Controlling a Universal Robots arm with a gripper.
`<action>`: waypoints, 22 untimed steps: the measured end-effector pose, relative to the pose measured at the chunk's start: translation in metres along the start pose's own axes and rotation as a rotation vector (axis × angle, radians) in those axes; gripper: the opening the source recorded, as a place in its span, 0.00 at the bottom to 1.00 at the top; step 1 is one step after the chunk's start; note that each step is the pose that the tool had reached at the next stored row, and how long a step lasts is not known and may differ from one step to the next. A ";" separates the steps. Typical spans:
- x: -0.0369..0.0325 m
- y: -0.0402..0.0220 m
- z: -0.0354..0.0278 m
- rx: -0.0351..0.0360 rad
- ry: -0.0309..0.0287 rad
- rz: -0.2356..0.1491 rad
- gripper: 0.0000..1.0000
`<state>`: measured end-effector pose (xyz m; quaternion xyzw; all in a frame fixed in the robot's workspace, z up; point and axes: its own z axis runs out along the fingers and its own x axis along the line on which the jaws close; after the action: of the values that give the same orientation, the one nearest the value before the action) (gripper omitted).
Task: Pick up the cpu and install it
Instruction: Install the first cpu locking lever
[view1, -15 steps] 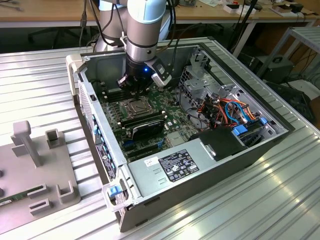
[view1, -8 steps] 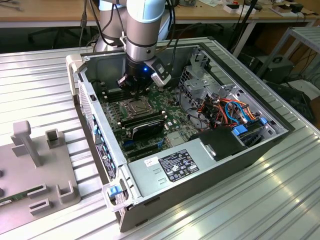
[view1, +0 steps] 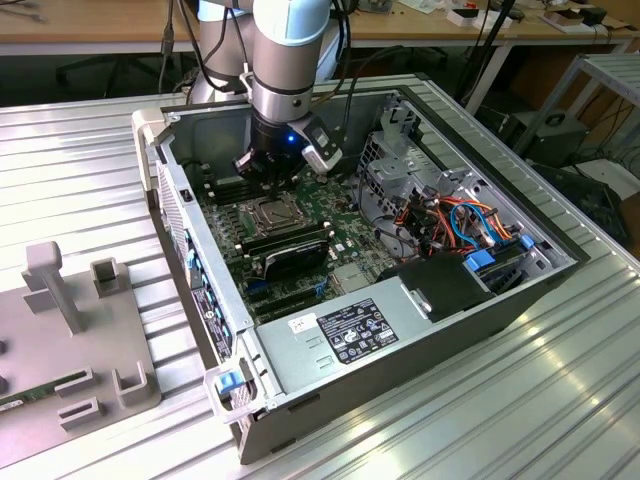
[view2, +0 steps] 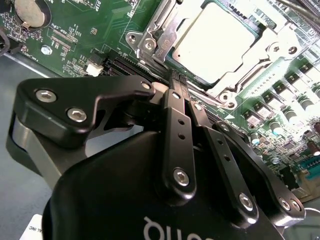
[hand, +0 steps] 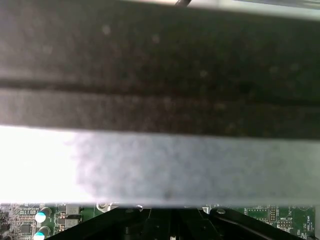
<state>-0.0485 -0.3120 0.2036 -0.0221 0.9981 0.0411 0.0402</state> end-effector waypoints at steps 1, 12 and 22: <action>-0.0001 0.0001 -0.0015 0.0000 0.0000 0.000 0.11; -0.0010 0.0009 -0.0135 0.0007 0.0004 0.000 0.11; 0.0141 0.0018 -0.0164 0.0013 -0.0204 -0.002 0.11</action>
<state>-0.0639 -0.3122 0.2189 -0.0226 0.9976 0.0407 0.0505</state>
